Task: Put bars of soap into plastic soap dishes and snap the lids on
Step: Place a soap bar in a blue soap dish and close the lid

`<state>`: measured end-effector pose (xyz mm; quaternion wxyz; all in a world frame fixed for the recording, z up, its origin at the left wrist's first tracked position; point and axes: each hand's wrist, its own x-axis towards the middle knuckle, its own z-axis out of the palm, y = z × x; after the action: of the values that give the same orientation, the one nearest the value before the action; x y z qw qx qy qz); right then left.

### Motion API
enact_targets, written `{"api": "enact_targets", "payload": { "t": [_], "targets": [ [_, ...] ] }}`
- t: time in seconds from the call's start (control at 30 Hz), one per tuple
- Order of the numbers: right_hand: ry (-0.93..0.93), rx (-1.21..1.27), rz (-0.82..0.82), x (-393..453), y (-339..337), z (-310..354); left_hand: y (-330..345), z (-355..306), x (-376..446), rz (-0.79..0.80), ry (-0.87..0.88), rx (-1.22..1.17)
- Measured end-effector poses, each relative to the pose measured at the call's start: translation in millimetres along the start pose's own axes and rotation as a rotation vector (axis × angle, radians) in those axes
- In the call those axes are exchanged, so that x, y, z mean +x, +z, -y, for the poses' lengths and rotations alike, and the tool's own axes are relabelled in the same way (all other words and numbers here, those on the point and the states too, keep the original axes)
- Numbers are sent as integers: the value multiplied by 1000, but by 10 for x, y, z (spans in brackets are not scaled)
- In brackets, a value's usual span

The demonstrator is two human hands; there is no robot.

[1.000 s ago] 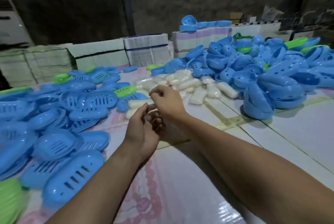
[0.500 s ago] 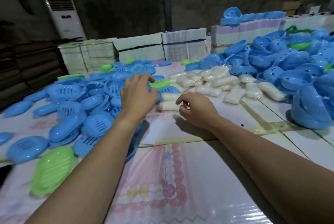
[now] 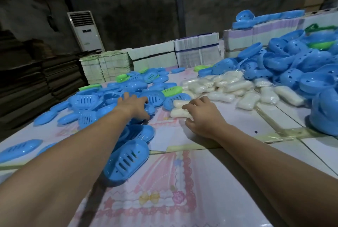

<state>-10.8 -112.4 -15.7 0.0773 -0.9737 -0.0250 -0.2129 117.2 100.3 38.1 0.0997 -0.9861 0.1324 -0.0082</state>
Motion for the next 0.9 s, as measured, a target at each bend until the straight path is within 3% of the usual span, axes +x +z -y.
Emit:
{"api": "enact_targets", "payload": {
  "t": [0.17,0.37,0.43,0.57,0.67,0.8,0.9],
  "targets": [
    [22,-35,24,-18,31,-21,-27,-4,72,14,22,49],
    [24,-20,29,-5,58,-39,-19,65,125,159,-43,-127],
    [25,-18,40,-3,70,-42,6,51,112,89,-18,-170],
    [31,-17,36,11,91,-54,-65,-108,1,-323,134,-195],
    [41,-6,58,22,98,-66,-164,-388,-215,-483,142,-726],
    [45,-17,48,28,97,-77,-151,-818,-632,-336,86,-1671],
    [55,-35,25,18,90,-70,28,-1034,-739,-299,16,-1932]
  ]
}}
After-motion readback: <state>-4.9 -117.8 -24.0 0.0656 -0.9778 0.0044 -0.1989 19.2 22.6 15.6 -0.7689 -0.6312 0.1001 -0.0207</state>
